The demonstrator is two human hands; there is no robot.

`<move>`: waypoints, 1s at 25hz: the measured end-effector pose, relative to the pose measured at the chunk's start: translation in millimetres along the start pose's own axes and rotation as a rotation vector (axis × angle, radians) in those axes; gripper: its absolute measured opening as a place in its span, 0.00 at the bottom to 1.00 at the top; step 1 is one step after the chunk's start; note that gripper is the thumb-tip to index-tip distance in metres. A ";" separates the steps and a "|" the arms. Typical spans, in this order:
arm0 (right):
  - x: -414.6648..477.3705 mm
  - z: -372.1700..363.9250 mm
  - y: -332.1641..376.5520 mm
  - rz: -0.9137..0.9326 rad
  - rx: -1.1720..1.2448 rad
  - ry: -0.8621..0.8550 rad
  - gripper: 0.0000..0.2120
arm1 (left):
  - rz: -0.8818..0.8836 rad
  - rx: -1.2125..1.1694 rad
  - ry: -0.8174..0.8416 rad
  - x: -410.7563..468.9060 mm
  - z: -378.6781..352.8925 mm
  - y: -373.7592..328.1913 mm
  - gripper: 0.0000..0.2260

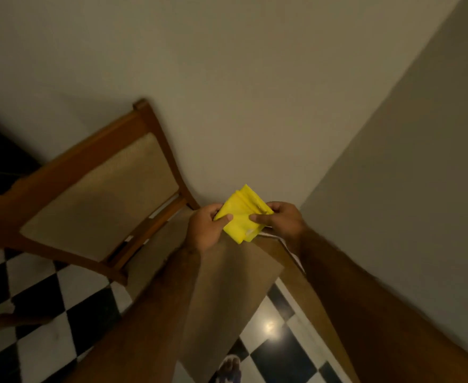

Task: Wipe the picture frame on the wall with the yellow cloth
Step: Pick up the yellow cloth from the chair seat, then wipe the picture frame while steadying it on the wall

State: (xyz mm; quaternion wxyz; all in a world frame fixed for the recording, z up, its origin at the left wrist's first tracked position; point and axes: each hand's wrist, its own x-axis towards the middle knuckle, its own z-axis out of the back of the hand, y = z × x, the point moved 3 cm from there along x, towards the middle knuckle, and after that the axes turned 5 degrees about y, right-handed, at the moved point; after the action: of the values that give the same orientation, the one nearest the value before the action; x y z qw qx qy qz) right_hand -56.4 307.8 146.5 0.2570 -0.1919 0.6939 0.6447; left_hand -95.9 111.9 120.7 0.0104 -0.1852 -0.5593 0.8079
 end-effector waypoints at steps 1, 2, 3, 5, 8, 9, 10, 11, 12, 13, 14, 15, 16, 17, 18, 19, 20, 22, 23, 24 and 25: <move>-20.8 15.9 24.2 0.037 -0.005 -0.010 0.17 | -0.038 -0.027 0.007 -3.0 -5.7 -31.3 0.16; -41.8 31.9 48.2 0.079 -0.007 -0.029 0.15 | -0.075 -0.048 0.012 -6.4 -11.9 -64.1 0.16; -64.6 48.9 73.1 0.125 -0.010 -0.051 0.13 | -0.115 -0.063 0.018 -10.8 -18.4 -98.8 0.17; -118.9 83.1 121.9 0.217 -0.019 -0.102 0.12 | -0.205 -0.079 0.039 -29.2 -31.1 -172.7 0.16; -191.6 120.2 188.7 0.343 -0.062 -0.186 0.18 | -0.343 -0.101 0.072 -49.6 -47.5 -269.5 0.13; -217.1 132.0 209.8 0.384 -0.080 -0.219 0.19 | -0.386 -0.116 0.076 -58.4 -52.9 -301.3 0.12; -245.2 144.1 230.3 0.426 -0.093 -0.257 0.20 | -0.433 -0.126 0.078 -69.9 -58.8 -333.6 0.12; -276.5 156.7 251.1 0.472 -0.105 -0.295 0.20 | -0.489 -0.137 0.083 -83.4 -65.8 -367.8 0.11; -306.3 168.0 269.6 0.516 -0.119 -0.332 0.19 | -0.542 -0.148 0.092 -97.5 -72.0 -400.0 0.11; -335.4 179.2 286.8 0.558 -0.133 -0.372 0.19 | -0.595 -0.160 0.099 -111.6 -78.4 -431.8 0.11; -366.3 190.2 303.4 0.598 -0.149 -0.415 0.18 | -0.646 -0.171 0.108 -126.8 -85.8 -464.1 0.11; -393.7 198.3 317.7 0.634 -0.168 -0.449 0.17 | -0.688 -0.184 0.118 -139.2 -92.1 -491.8 0.12; -421.4 206.5 330.6 0.668 -0.185 -0.489 0.17 | -0.731 -0.196 0.126 -152.5 -98.3 -518.9 0.13; -454.8 218.2 343.8 0.704 -0.202 -0.541 0.16 | -0.781 -0.210 0.141 -170.1 -107.0 -550.2 0.15; -485.5 227.9 355.9 0.739 -0.218 -0.588 0.16 | -0.825 -0.215 0.154 -186.6 -114.2 -578.2 0.15; -515.8 237.1 368.2 0.776 -0.230 -0.635 0.16 | -0.871 -0.221 0.168 -202.5 -121.3 -605.9 0.15; -546.6 246.0 380.5 0.813 -0.240 -0.686 0.15 | -0.919 -0.233 0.186 -220.1 -127.3 -633.8 0.15; -604.3 261.2 401.1 0.888 -0.244 -0.778 0.15 | -1.019 -0.257 0.216 -256.5 -137.1 -686.1 0.16; -629.3 266.6 410.3 0.925 -0.241 -0.813 0.15 | -1.066 -0.267 0.221 -272.5 -140.5 -709.6 0.16; -654.1 271.4 419.8 0.965 -0.241 -0.847 0.14 | -1.112 -0.275 0.221 -288.8 -142.8 -732.7 0.17; -678.0 275.9 429.7 1.008 -0.247 -0.879 0.13 | -1.154 -0.291 0.217 -305.7 -144.0 -755.6 0.17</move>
State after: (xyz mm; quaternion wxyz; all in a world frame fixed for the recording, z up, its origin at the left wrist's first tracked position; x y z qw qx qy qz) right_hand 255.4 578.6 888.0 0.1594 0.4071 0.4506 0.7783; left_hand 89.8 455.7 850.4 0.4786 0.0673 -0.6698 0.5637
